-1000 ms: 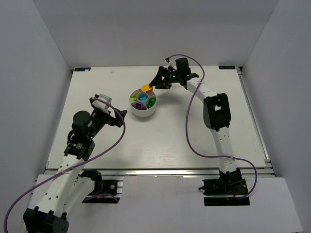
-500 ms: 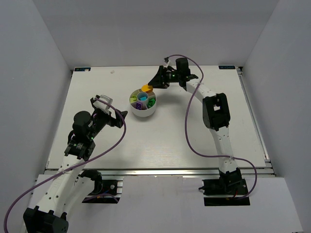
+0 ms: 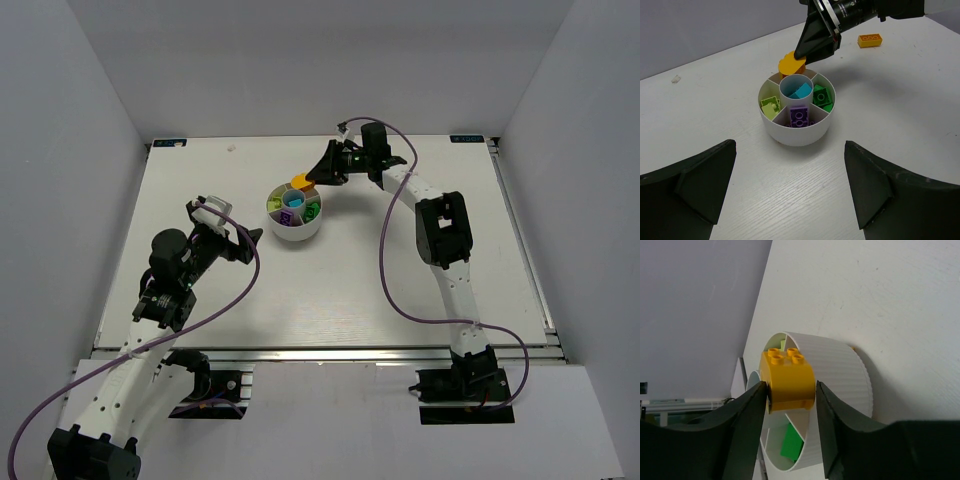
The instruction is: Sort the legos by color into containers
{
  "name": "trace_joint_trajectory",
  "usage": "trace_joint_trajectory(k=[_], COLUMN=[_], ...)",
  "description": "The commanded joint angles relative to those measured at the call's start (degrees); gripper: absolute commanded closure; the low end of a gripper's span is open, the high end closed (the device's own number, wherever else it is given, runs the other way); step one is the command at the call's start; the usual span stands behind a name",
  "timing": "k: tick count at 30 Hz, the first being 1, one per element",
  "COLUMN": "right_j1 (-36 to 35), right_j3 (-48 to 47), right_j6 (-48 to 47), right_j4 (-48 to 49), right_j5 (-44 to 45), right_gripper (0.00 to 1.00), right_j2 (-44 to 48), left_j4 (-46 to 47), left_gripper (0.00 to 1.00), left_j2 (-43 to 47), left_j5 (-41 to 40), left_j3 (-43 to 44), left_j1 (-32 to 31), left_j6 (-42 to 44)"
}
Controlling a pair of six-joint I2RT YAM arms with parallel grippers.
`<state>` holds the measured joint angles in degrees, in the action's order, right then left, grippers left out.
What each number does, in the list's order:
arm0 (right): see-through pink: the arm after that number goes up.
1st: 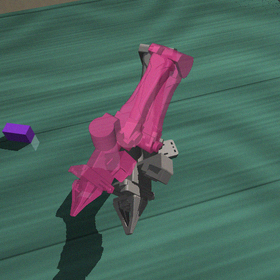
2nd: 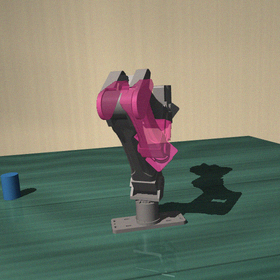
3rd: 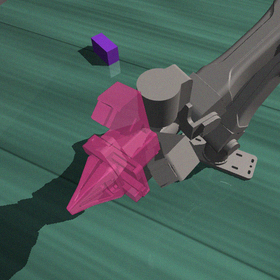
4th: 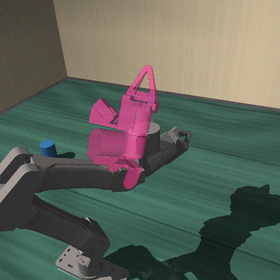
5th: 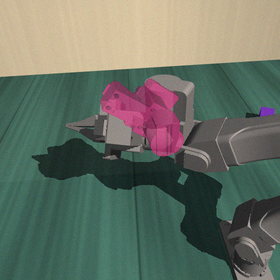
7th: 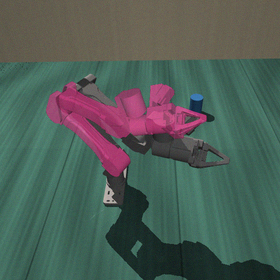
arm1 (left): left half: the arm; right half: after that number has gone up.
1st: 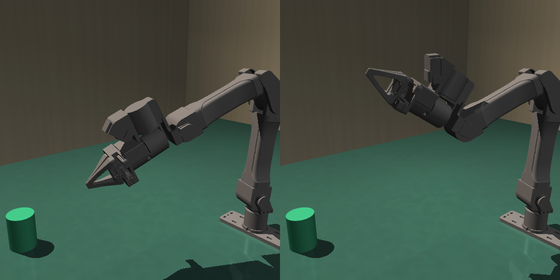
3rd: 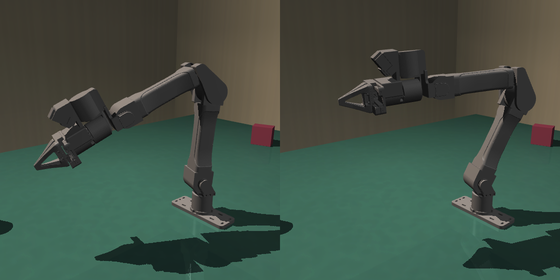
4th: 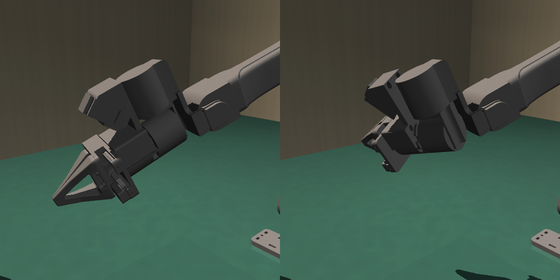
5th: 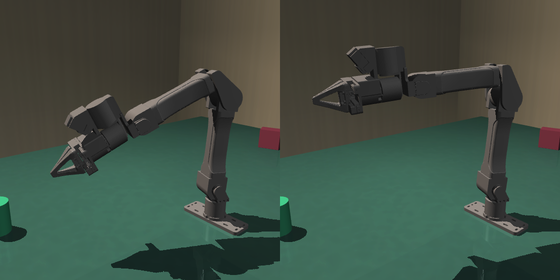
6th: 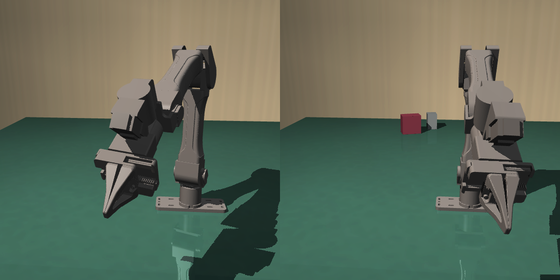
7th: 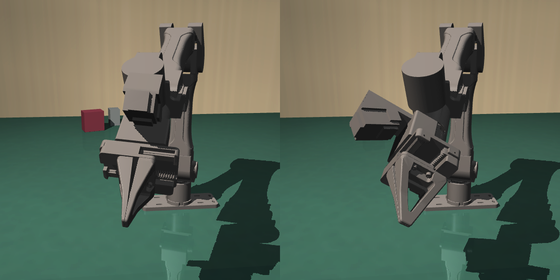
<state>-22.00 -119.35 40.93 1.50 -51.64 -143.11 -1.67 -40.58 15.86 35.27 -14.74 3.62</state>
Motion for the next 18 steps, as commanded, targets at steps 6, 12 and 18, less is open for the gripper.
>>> trace_joint_trajectory(k=[6,12,18], right_j1=[-0.2,-0.1,-0.1], right_j3=[0.1,0.2,-0.1], right_j6=[1.5,3.6,0.8], right_j4=[3.1,6.0,7.5], right_j5=[-2.1,-3.8,-4.0], right_gripper=[0.61,0.68,0.72], right_j2=[-0.6,0.1,2.2], left_j4=[0.4,0.4,0.4], left_gripper=[0.02,0.02,0.02], left_j2=[0.9,1.1,1.0], left_j5=[0.6,0.7,0.9], left_j3=[-0.5,-0.5,-0.5], left_j1=[-0.1,-0.1,-0.1], left_j6=[0.4,0.5,0.5])
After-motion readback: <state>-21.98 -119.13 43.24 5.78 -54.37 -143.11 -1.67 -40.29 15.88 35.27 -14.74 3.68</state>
